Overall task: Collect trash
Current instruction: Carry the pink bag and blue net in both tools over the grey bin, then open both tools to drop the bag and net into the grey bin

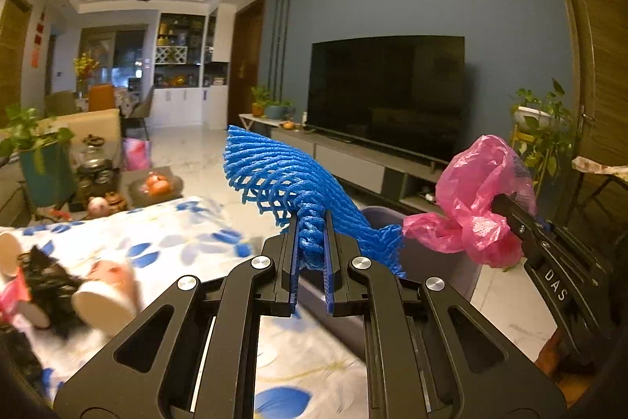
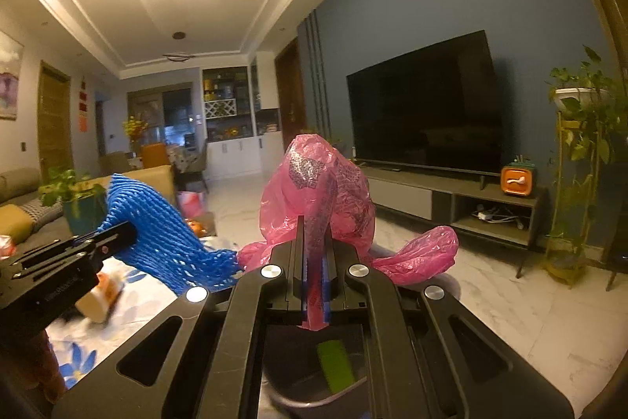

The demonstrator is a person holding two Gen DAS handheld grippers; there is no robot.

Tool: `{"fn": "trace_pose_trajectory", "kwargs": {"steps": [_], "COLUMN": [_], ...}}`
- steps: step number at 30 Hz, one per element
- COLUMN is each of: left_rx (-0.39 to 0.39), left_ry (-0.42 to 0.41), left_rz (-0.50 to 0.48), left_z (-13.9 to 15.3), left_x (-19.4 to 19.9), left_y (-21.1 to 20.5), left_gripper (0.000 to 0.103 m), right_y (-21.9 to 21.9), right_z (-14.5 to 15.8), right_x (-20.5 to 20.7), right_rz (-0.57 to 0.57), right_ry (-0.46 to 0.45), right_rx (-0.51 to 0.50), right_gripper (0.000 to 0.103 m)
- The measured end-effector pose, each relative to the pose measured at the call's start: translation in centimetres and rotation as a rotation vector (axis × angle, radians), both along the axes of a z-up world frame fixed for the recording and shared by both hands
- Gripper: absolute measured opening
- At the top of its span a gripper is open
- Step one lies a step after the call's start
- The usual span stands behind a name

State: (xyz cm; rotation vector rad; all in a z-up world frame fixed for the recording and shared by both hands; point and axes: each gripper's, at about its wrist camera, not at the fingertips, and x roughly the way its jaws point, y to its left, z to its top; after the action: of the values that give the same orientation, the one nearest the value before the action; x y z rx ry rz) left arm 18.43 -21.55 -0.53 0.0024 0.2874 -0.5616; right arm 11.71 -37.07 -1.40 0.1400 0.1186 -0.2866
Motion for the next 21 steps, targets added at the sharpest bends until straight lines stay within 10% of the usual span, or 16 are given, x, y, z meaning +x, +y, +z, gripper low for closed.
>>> {"fn": "trace_pose_trajectory", "kwargs": {"steps": [21], "left_rx": [0.038], "left_ry": [0.082], "left_rz": [-0.055], "left_z": [-4.0], "left_x": [5.3], "left_y": [-4.9], "left_gripper": [0.01], "right_y": [-3.1], "right_z": [-1.9], "right_x": [3.4], "right_rz": [-0.029], "right_ry": [0.031], "right_rx": [0.031], "right_gripper": [0.006]}}
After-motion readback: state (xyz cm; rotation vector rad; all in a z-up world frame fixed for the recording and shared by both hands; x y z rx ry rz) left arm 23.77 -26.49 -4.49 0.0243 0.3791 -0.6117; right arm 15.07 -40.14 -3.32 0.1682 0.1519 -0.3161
